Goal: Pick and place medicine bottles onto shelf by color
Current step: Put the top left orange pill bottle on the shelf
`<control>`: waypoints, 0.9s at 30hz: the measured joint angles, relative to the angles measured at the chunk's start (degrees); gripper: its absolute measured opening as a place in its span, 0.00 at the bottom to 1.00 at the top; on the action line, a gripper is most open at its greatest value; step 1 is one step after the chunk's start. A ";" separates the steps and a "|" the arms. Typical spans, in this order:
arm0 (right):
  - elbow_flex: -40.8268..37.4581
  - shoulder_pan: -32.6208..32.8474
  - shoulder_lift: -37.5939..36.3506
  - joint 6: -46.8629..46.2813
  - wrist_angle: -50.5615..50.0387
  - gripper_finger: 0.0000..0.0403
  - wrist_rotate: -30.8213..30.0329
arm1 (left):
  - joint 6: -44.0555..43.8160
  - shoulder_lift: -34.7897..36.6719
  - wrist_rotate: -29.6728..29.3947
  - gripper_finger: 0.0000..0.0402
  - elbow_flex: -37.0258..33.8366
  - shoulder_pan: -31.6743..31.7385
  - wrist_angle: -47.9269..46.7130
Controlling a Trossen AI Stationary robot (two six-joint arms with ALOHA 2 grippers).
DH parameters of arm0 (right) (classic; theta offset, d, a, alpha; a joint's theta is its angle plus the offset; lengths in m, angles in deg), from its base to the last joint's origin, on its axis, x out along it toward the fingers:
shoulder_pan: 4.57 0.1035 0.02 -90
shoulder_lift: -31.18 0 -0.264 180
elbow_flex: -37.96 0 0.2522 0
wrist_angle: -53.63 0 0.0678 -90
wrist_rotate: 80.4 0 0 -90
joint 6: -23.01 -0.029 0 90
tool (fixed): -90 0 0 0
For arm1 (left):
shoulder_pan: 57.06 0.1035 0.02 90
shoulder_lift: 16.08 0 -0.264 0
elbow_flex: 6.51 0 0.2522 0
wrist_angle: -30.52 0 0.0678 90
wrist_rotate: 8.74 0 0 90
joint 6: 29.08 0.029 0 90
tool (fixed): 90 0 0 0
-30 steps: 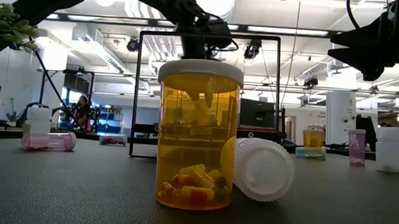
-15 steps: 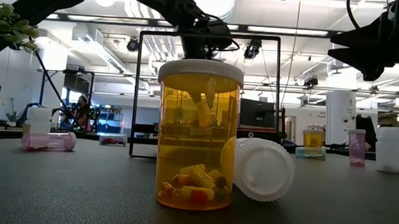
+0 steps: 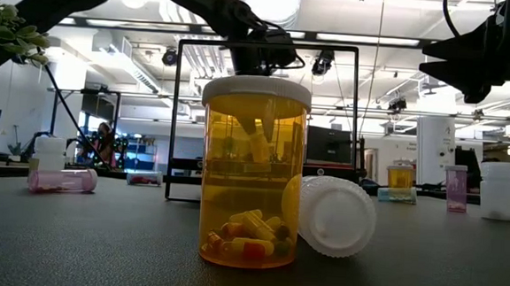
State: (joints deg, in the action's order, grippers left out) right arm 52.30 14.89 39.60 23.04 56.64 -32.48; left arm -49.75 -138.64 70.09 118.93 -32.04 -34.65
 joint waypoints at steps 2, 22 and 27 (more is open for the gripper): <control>0.02 0.00 0.00 0.00 0.00 0.57 0.00 | -0.04 0.00 0.20 0.51 -0.30 0.02 0.11; 0.01 0.00 0.00 0.00 -0.02 0.57 0.01 | -0.22 0.00 0.40 0.51 -0.58 0.00 1.59; 0.02 0.00 0.00 0.00 -0.02 0.57 0.00 | -1.24 0.00 0.40 0.51 -0.65 0.00 1.72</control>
State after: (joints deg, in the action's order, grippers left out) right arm 52.33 14.89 39.60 23.04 56.62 -32.48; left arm -50.99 -138.64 70.49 118.28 -32.04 -32.93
